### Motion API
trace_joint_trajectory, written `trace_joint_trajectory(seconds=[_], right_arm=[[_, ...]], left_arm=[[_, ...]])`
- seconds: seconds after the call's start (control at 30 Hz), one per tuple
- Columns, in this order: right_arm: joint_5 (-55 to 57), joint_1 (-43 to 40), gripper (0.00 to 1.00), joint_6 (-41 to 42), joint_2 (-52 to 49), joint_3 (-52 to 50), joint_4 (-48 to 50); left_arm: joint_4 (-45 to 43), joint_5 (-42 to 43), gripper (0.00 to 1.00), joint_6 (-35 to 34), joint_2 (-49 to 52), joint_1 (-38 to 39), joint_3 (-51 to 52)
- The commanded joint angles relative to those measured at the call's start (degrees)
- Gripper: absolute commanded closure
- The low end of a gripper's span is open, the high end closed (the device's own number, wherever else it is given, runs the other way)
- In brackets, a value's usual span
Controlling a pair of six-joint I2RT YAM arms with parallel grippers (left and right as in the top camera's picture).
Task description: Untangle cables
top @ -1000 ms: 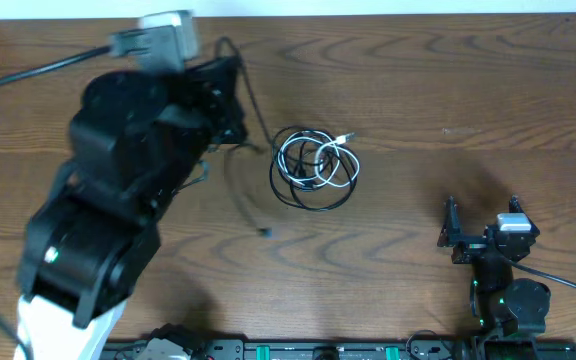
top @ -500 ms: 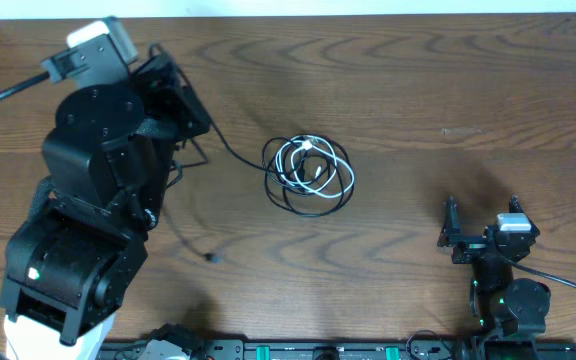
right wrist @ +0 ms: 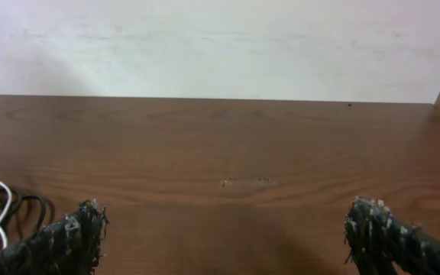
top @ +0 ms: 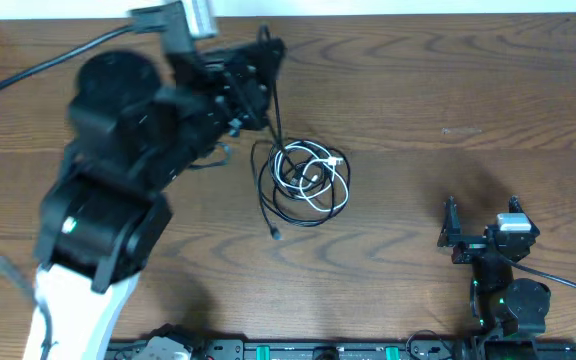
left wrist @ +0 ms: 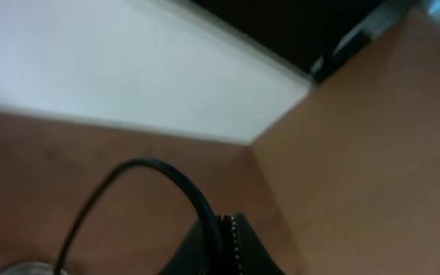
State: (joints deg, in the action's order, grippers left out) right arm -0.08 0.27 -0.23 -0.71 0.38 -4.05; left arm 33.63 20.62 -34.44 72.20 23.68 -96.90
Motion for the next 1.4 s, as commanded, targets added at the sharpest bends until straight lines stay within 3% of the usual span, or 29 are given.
trace_joint_trajectory(seconds=[0.0, 0.07, 0.23, 0.37, 0.47, 0.57, 0.67, 0.73, 0.77, 0.8, 0.93, 1.2, 1.37], right_arm=[[-0.1, 0.7, 0.01, 0.8, 0.3, -0.1, -0.3], [-0.1, 0.7, 0.01, 0.8, 0.3, -0.1, -0.3], [-0.1, 0.7, 0.01, 0.8, 0.3, -0.1, -0.3], [-0.1, 0.7, 0.01, 0.8, 0.3, -0.1, -0.3], [-0.1, 0.7, 0.01, 0.8, 0.3, -0.1, -0.3], [-0.1, 0.7, 0.01, 0.8, 0.3, -0.1, -0.3], [-0.1, 0.7, 0.01, 0.8, 0.3, -0.1, -0.3], [-0.1, 0.7, 0.01, 0.8, 0.3, -0.1, -0.3], [-0.1, 0.7, 0.01, 0.8, 0.3, -0.1, -0.3], [-0.1, 0.7, 0.01, 0.8, 0.3, -0.1, -0.3], [-0.1, 0.7, 0.01, 0.8, 0.3, -0.1, -0.3], [-0.1, 0.7, 0.01, 0.8, 0.3, -0.1, -0.3], [-0.1, 0.7, 0.01, 0.8, 0.3, -0.1, -0.3]], left_arm=[[3.3, 2.7, 0.93, 3.8, 3.9, -0.2, -0.9], [7.2, -4.8, 0.93, 6.4, 5.9, -0.2, -0.9], [16.3, -36.1, 0.93, 6.9, 11.2, -1.1, -0.9], [21.1, -40.9, 0.92, 5.0, 14.6, -5.6, -0.9], [23.9, -40.9, 0.83, 3.0, 16.0, -9.4, -0.9], [26.1, -40.4, 0.34, 2.2, 16.7, -12.3, -0.9], [27.5, -35.6, 0.16, 2.5, 16.9, -13.9, -0.9], [28.0, -28.6, 0.13, 6.1, 16.9, -14.0, -0.9], [28.1, -18.3, 0.13, 13.7, 16.9, -13.9, -0.9], [28.1, -14.4, 0.13, 15.5, 16.9, -13.9, -0.8], [30.0, -3.0, 0.13, 15.5, 17.8, -13.1, -0.6], [33.2, -2.2, 0.15, 15.8, 20.4, -4.2, 4.7], [32.7, -4.9, 0.20, 19.4, 25.3, 2.2, 7.4]])
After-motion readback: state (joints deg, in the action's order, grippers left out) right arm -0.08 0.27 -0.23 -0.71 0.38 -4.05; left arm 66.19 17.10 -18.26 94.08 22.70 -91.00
